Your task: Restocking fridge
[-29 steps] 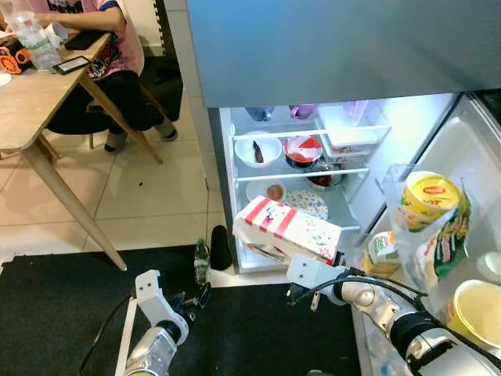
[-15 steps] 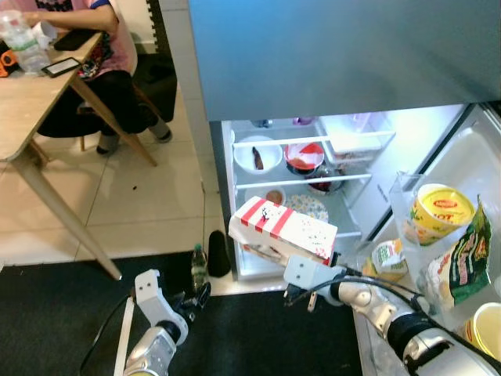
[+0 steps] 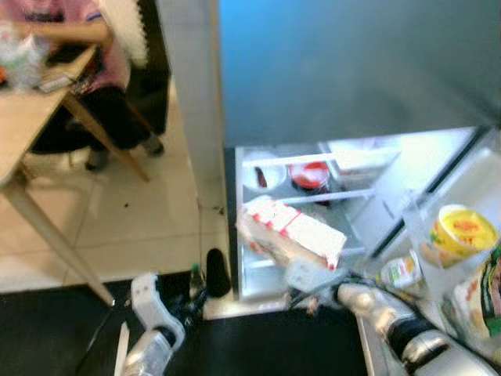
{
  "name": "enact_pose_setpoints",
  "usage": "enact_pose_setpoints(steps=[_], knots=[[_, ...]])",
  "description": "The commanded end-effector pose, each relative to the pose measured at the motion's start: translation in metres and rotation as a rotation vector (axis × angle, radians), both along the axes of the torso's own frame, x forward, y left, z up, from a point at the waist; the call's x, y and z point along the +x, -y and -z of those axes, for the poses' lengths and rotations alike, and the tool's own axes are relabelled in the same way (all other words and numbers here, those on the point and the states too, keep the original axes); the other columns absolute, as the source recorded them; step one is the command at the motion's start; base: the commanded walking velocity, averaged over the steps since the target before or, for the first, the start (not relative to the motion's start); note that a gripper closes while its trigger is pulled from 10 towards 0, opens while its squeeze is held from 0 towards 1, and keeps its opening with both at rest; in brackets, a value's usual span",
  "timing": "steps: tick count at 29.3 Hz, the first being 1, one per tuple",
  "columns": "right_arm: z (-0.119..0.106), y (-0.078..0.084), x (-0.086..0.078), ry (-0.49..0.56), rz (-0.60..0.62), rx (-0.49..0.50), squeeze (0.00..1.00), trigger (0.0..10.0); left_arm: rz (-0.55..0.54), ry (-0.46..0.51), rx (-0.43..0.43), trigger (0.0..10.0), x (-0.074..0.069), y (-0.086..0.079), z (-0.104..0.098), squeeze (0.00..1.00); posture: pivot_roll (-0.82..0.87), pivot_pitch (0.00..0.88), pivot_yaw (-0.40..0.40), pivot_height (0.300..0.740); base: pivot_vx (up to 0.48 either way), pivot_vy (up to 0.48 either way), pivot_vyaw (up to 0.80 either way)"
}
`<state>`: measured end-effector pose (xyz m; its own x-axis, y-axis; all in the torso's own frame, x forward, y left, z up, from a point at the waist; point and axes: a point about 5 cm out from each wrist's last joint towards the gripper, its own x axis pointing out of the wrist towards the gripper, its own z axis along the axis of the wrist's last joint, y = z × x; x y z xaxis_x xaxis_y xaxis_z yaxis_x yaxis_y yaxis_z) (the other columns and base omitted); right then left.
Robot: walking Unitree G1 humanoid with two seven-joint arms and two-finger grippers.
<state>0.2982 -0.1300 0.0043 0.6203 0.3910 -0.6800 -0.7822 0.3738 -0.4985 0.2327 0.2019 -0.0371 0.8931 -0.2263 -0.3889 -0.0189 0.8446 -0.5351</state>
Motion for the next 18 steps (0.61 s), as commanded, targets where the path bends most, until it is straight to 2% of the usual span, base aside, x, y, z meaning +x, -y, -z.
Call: enact_pose_setpoints(steps=[1,3,6,15,18], knots=[[0.002,0.007,-0.002,-0.008,0.024,-0.003,0.0,10.0,0.011,-0.031,0.001,10.0,-0.004,0.005,0.005,0.0,-0.02,0.074,0.01,0.74,0.292,0.0,0.0],[0.003,0.007,-0.002,-0.009,0.026,-0.002,0.0,10.0,0.051,-0.046,0.048,10.0,-0.004,0.007,0.005,0.0,-0.02,0.074,0.01,0.74,0.0,0.0,0.0],[0.003,0.007,-0.002,-0.009,0.026,-0.002,0.0,10.0,0.093,-0.031,0.061,10.0,-0.004,0.01,0.005,0.0,-0.02,0.074,0.01,0.74,0.0,-0.12,0.0],[0.003,0.008,-0.003,-0.015,0.027,-0.004,0.0,10.0,0.126,-0.03,0.044,10.0,-0.003,0.018,0.005,0.0,-0.02,0.072,0.011,0.74,0.0,-0.415,0.0],[0.004,0.011,-0.003,-0.024,0.031,-0.011,0.0,10.0,0.137,-0.027,0.032,10.0,-0.003,0.021,0.005,0.0,-0.02,0.075,0.009,0.74,0.0,0.0,0.0]])
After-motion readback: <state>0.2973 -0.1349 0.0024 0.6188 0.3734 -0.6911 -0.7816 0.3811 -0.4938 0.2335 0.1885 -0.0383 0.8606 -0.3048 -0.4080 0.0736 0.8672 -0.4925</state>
